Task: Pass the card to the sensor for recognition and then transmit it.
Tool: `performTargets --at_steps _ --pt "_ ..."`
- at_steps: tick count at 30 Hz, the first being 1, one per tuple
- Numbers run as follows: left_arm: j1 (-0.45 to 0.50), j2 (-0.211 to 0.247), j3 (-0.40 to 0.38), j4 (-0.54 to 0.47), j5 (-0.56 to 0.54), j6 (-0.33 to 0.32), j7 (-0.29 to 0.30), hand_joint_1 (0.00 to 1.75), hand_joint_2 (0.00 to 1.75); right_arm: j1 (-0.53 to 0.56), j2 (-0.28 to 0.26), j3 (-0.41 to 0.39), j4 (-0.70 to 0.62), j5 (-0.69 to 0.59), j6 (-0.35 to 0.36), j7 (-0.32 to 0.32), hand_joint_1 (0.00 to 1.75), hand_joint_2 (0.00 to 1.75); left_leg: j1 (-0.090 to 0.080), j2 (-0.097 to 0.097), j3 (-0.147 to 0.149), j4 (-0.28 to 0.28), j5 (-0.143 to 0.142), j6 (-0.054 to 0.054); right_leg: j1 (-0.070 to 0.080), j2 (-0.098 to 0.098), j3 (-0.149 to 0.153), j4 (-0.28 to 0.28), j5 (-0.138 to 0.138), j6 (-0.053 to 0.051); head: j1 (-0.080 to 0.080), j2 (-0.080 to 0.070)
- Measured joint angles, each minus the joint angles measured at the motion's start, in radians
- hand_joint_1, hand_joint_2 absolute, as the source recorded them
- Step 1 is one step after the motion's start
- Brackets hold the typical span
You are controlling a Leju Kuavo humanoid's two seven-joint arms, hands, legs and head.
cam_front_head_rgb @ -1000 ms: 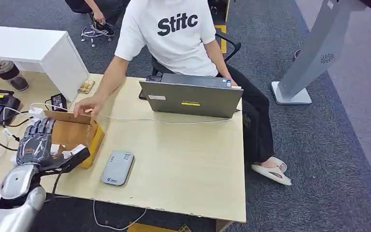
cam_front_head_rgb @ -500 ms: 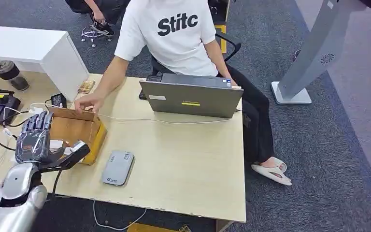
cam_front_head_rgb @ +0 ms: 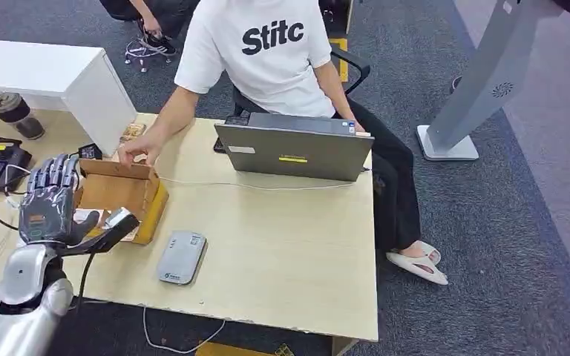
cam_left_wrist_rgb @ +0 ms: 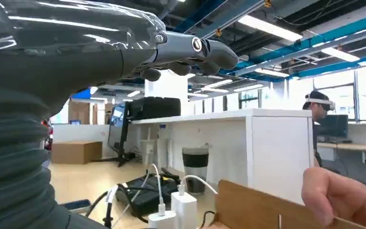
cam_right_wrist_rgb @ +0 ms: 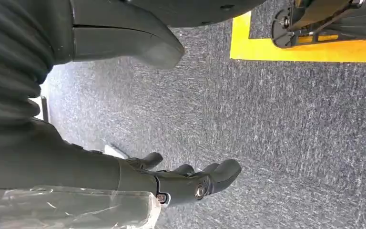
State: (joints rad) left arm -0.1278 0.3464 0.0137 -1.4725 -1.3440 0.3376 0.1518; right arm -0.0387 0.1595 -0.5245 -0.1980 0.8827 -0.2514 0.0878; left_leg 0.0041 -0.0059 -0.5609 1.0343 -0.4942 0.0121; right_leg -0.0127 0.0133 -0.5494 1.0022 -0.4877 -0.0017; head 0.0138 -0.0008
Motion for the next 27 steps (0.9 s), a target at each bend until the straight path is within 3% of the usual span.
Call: performTargets --at_steps 11,18,27 --pt "0.003 0.022 0.0 -0.033 -0.034 -0.041 0.028 0.0 1.75 0.0 0.0 -0.011 0.0 -0.004 0.0 -0.005 0.0 1.75 0.0 0.0 0.0 0.0 0.0 0.0 0.0 0.0 0.0 0.0 0.0 0.0 0.001 0.0" --pt "0.094 0.058 0.027 -0.113 -0.048 -0.127 0.075 0.0 1.75 0.005 0.0 -0.039 0.0 -0.022 -0.002 0.008 0.0 1.75 0.0 0.0 -0.001 0.0 0.0 0.0 0.0 0.0 -0.001 0.0 0.0 0.0 0.0 0.0" --pt "0.156 0.066 0.048 -0.174 -0.048 -0.139 0.078 0.0 1.75 0.005 0.001 -0.054 0.0 -0.022 -0.002 0.008 0.0 1.75 0.0 -0.001 -0.002 0.0 0.0 0.0 0.0 -0.001 -0.001 0.0 0.0 0.0 0.0 0.0"
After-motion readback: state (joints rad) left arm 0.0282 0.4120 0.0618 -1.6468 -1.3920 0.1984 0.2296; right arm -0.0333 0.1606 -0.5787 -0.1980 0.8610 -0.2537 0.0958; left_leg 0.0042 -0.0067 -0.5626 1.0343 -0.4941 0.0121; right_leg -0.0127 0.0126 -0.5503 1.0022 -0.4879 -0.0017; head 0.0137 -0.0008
